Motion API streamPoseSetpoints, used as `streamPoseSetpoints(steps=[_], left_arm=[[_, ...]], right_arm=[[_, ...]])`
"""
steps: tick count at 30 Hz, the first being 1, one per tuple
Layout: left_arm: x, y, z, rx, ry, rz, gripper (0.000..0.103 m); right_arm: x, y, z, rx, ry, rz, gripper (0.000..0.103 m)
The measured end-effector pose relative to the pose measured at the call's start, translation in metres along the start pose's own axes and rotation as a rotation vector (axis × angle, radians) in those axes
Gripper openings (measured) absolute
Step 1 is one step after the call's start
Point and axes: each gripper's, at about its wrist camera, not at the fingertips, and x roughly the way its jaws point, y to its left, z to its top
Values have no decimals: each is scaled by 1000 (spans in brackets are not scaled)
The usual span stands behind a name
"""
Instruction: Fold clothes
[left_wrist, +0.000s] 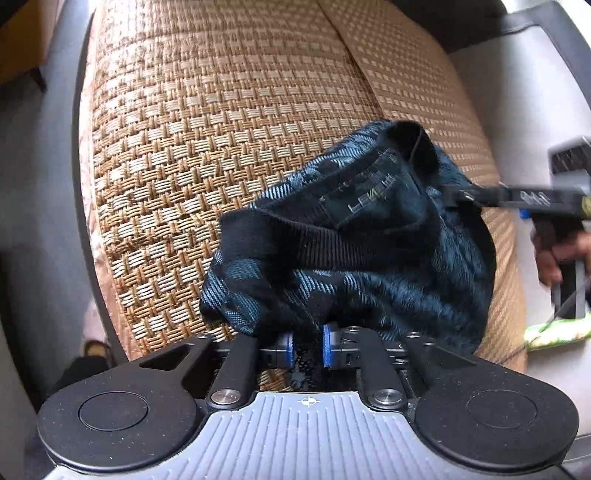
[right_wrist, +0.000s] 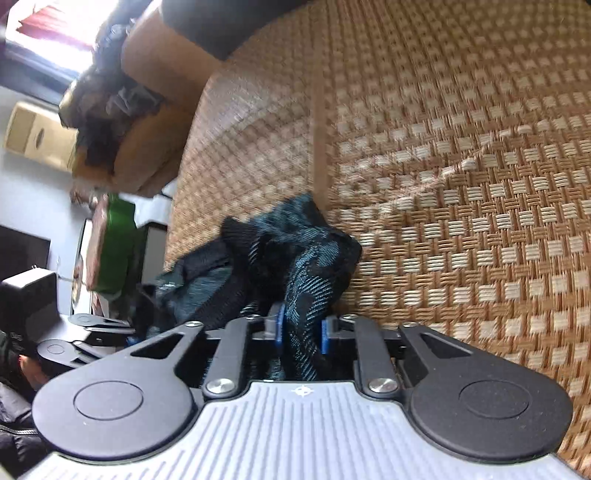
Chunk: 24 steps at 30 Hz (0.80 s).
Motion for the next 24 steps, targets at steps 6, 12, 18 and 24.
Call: streamPoseSetpoints(steps=[6,12,18,24], left_arm=[[-26,-31,22,167,-41,-55,8],[-5,-106,64,569,-42,-99,11],[40,-124,87,662,30,2,34],[31,-114,80,588,45,3,62]], right_arm=[[-67,29,-51,119,-209,-2,15],[-130,35,-148,389,-469,-104,15],[-109,-18,-197,607,-580,-273,40],[-99,-36,-215,618,-544,-209,61]])
